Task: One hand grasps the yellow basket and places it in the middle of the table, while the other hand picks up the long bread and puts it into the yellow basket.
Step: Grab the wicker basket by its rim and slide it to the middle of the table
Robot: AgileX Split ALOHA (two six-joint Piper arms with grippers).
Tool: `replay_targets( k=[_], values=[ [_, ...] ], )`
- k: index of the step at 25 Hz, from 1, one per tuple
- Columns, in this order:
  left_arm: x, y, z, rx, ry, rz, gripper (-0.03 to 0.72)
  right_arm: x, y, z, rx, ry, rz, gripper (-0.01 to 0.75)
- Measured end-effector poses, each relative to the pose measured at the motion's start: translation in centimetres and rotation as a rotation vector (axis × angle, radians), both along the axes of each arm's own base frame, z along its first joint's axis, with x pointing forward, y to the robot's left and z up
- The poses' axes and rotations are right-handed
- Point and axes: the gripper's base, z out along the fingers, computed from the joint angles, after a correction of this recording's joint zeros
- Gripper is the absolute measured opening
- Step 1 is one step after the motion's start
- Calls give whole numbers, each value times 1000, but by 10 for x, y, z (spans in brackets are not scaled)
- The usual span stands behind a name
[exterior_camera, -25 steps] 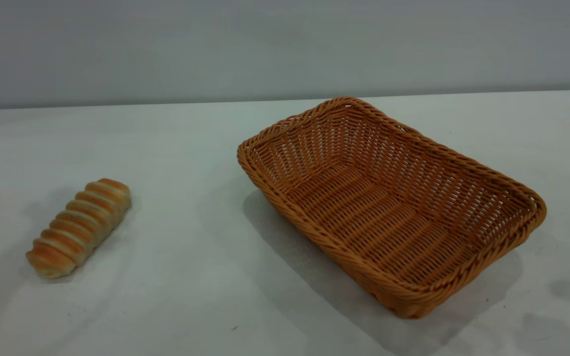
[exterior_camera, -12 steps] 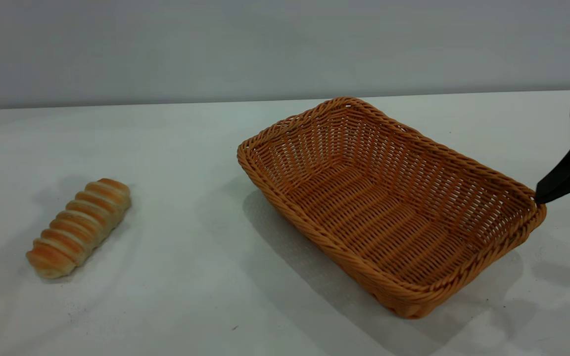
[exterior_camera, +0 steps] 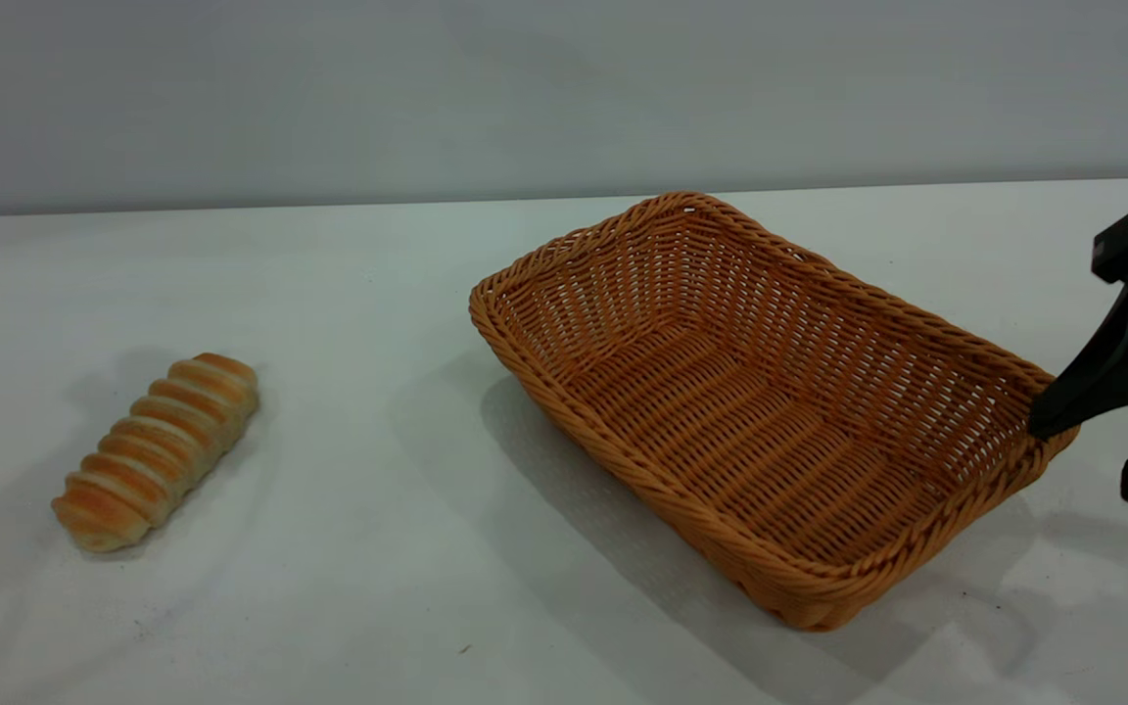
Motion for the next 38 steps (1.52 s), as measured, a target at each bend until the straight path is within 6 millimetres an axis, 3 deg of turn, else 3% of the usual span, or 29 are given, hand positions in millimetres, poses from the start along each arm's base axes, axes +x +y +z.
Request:
replay_targets(
  k=[6, 12, 23, 32, 35, 38],
  values=[
    [0, 0, 0, 1, -3, 3, 372, 2, 4, -10, 11, 18, 0, 472],
    [1, 0, 0, 0, -4, 4, 372, 16, 24, -14, 4, 5, 55, 472],
    [2, 1, 1, 6, -20, 14, 372, 22, 24, -41, -20, 90, 49, 472],
    [2, 1, 1, 10, -23, 14, 372, 45, 52, -66, -28, 121, 125, 473],
    [3, 2, -1, 12, -24, 17, 372, 46, 53, -74, -30, 141, 124, 434],
    [5, 2, -4, 13, -18, 20, 372, 48, 53, -75, -23, 142, 109, 318]
  ],
)
